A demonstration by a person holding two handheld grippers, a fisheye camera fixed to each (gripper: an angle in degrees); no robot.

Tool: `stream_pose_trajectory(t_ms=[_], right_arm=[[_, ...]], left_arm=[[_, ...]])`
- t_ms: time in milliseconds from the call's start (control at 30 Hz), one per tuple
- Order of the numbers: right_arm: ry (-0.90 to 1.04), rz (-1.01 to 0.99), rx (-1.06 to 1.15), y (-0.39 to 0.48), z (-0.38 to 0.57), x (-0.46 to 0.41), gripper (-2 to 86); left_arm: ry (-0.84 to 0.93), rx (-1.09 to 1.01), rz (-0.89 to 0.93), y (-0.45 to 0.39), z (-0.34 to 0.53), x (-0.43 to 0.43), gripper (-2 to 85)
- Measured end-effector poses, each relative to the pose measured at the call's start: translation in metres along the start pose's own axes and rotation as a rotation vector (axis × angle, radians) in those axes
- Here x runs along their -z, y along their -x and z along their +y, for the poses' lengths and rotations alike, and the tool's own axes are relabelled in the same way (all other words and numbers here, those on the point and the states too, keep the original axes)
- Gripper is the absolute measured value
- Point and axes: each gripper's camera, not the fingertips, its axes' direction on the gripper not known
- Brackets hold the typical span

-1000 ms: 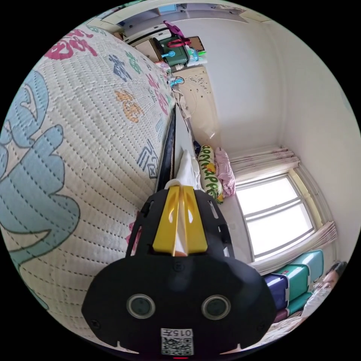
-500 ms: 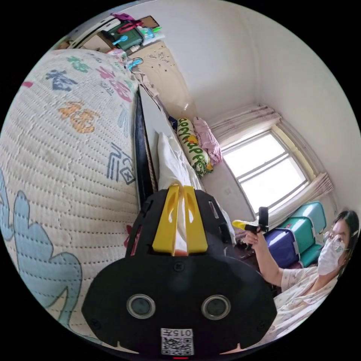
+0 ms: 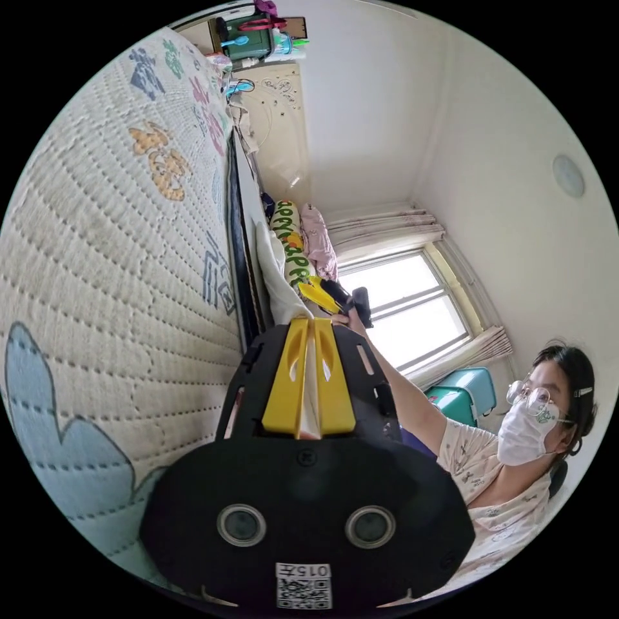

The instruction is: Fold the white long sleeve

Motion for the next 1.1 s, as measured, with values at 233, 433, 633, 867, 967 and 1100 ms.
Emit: stream_pose_trajectory(t_ms=[233,433,633,867,967,1100], right_arm=[[0.083,0.074,0.039,0.013,-0.047,-0.080,10.9],[0.091,0.097,0.044,0.029,-0.063,-0.119,7.4],[0.061,0.251,0.099,0.061,-0.071,-0.141,1.0],[0.053,0.294,0.113,0.090,-0.074,-0.182,1.9],[0.028,0.351,0.128,0.096,-0.067,-0.183,5.3],[-0.066,0.390,0.135,0.096,-0.044,-0.131,6.9]], left_arm=[[-0.030,0.001,-0.013,0.017,-0.013,0.038,-0.4],[-0.051,-0.014,-0.031,0.042,-0.026,0.061,-0.5],[-0.133,-0.005,-0.081,0.078,-0.029,0.088,-0.7],[-0.183,0.012,-0.105,0.143,-0.031,0.119,-0.8],[-0.177,0.005,-0.084,0.177,-0.032,0.130,-0.7],[-0.209,-0.021,-0.026,0.221,-0.031,0.153,-0.8]])
